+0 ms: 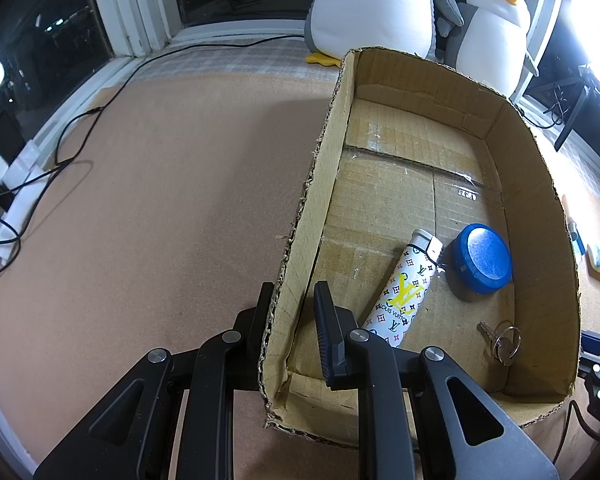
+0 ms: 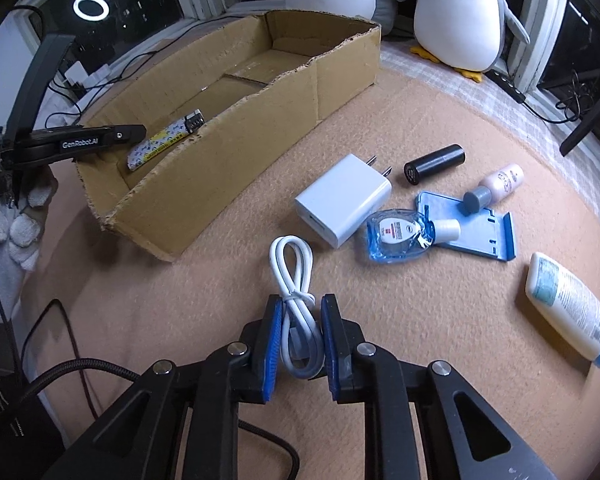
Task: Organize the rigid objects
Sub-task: 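Grasp the white coiled cable with the right gripper, then carry the white cable into the box and open the right gripper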
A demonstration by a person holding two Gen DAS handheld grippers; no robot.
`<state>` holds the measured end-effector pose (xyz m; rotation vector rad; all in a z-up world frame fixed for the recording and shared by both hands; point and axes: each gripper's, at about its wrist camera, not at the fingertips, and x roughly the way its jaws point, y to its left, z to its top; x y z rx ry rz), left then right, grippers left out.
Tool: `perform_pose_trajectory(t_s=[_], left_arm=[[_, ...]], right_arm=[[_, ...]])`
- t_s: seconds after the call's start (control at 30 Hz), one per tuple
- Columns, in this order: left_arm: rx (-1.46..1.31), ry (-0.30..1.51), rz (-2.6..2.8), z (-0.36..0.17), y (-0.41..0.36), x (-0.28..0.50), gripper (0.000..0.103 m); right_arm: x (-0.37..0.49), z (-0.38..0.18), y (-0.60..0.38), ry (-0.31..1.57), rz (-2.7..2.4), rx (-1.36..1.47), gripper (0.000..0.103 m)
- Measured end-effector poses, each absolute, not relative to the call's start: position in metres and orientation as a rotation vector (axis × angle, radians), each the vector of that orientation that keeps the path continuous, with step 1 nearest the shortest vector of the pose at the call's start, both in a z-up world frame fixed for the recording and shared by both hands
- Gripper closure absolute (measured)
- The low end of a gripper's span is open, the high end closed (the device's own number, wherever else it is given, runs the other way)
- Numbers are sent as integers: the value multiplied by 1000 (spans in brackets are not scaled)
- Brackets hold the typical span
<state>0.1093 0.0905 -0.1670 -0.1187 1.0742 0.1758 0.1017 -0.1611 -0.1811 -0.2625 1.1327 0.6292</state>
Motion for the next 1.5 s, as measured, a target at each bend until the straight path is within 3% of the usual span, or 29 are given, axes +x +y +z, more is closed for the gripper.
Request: perform_pose_trajectory(t_s=[0.6,1.5], left_arm=[[-119,1075,176,-167,90,109,86],[-119,1075,176,-167,91,109,86]], right_arm=[[127,-102,-133,943,636,-34,86],[172,-116,-60,924,623,-22,86]])
